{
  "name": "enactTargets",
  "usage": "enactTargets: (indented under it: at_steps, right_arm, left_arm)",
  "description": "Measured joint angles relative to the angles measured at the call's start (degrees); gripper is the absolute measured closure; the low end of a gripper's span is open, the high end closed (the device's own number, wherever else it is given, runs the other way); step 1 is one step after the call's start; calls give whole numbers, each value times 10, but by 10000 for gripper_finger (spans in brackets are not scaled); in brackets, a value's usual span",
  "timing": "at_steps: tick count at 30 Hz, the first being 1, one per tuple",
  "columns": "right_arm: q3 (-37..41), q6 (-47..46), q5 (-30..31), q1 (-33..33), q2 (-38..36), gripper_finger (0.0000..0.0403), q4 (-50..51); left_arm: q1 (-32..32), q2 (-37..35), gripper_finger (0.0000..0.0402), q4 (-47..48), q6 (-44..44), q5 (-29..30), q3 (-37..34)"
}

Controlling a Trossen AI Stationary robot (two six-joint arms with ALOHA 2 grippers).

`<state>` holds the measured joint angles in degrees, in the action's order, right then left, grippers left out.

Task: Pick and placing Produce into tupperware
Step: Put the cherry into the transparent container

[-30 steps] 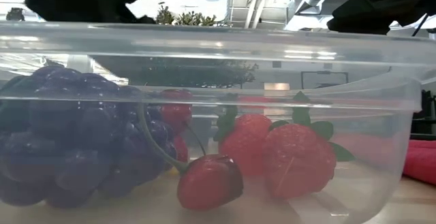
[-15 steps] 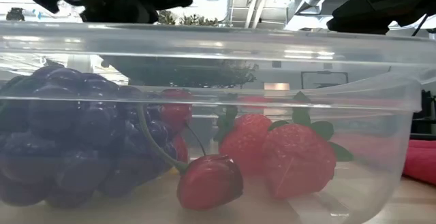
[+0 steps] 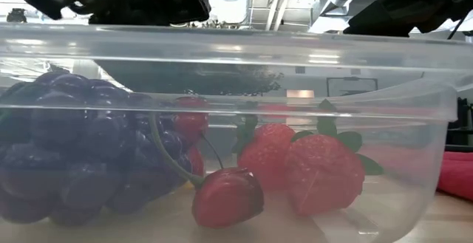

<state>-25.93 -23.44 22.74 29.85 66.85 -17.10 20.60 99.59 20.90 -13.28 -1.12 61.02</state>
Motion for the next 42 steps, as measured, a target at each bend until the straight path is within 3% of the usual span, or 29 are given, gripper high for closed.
enactTargets:
  at_steps: [4,12,21,31,42]
  right_arm:
    - [0,0,0,1,0,310,4]
    - [0,-3,-1,1,0,310,13]
    - [0,-5,-1,1,0,310,14]
    - [0,-1,-2,-4,0,310,20]
    - [0,11,-1,-30,0,310,48]
  left_arm:
    - [8,0,278,78,2,-16,16]
    - [39,0,278,168,84,75,71]
    - [58,-1,278,160,105,194,84]
    - [58,4,278,123,116,183,84]
    - [73,28,278,105,104,240,84]
